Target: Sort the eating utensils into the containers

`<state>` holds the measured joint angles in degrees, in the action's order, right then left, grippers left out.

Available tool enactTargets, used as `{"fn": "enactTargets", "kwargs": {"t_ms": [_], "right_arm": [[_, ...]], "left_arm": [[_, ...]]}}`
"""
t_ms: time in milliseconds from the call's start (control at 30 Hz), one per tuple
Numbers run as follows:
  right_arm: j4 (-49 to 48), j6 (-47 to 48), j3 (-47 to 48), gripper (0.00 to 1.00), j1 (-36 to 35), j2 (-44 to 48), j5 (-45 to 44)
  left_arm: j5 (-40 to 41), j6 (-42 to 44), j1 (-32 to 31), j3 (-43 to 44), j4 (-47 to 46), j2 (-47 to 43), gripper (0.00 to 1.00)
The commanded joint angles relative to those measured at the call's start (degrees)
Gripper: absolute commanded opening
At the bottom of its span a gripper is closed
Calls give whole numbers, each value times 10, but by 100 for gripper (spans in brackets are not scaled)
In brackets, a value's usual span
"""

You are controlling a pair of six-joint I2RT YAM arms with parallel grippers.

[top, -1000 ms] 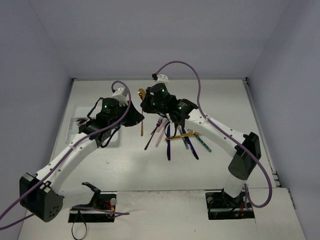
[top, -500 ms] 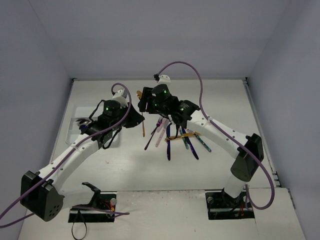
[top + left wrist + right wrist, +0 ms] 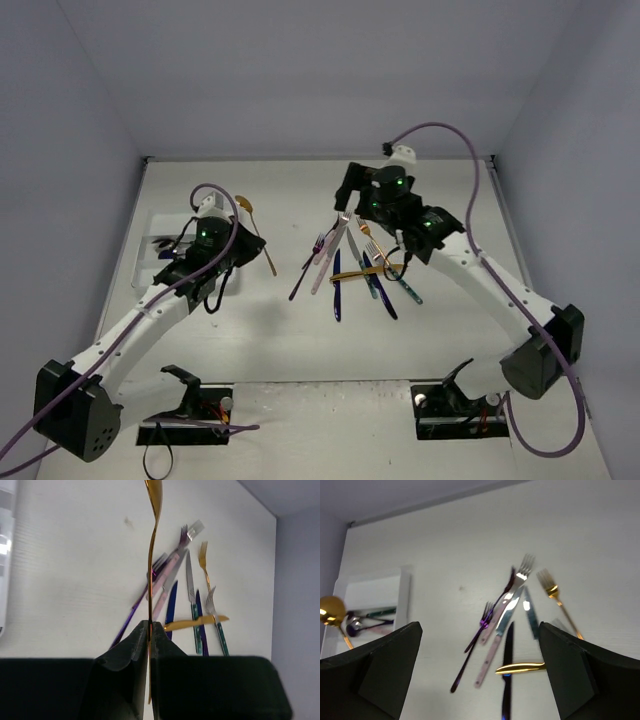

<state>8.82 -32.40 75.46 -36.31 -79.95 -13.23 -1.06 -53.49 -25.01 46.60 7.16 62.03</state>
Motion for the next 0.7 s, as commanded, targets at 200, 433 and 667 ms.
{"fn": "enactTargets", "kwargs": {"t_ms": [200,433,667], "right_arm": [[31,89,-92,100,113,190,-36],[48,145,-111,100,127,263,-41],[51,180,-111,100,127,274,-43]], "left_arm": [[97,-182,126,-49,-102,-17,0],[200,-295,185,-79,-159,26,0],[217,-361,227,-107,-232,87,0]]}}
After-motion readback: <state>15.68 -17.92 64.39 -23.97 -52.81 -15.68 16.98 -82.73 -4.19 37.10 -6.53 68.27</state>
